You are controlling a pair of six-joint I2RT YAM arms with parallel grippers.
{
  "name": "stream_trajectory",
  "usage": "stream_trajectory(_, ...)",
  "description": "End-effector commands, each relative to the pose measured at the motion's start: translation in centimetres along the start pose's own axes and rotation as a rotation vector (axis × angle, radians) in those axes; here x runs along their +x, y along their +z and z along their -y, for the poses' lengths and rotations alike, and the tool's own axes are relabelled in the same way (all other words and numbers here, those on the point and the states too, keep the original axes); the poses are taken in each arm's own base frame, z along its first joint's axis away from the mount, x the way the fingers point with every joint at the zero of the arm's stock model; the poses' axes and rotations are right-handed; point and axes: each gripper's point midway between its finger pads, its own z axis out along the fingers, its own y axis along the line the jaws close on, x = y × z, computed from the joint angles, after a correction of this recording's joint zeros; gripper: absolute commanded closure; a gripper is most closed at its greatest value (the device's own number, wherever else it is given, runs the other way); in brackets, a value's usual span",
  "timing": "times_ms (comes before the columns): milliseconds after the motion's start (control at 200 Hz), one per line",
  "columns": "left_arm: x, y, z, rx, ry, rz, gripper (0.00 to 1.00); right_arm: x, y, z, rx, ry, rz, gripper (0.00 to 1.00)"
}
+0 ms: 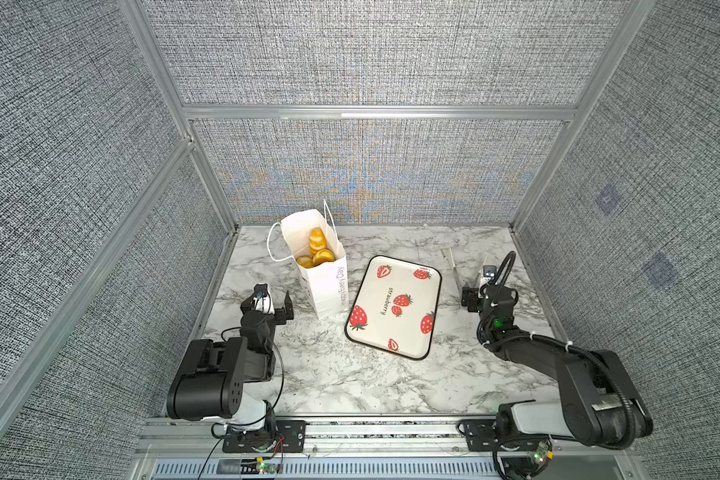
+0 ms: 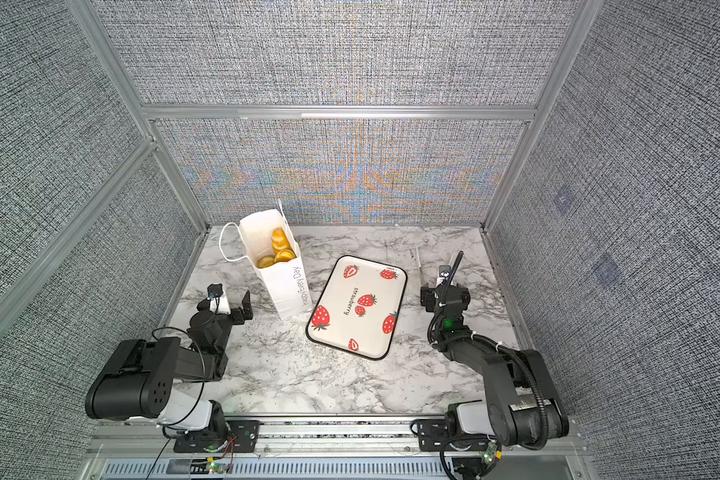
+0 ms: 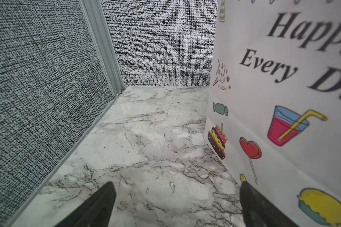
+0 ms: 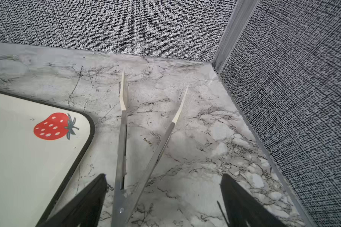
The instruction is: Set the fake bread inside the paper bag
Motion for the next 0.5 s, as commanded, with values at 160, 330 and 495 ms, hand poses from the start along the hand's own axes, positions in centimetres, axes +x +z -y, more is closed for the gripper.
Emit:
stream_trajectory(160,-2.2,-0.2,0.3,0.020,0.028,0.102,0.01,0.0,1.1,0.3,-0.052,0.046,0.049,0.10)
stream_trajectory(330,-2.2,-0.1,0.5,0.028,0.031,0.101,0.01,1.1,1.6,0.8,-0.072,0.097,0.061,0.10)
stream_trajectory(495,-2.2,-0.1,0.5,0.028,0.031,0.101,0.01,1.3,1.3,0.4,-0.111,0.095,0.070,0.10)
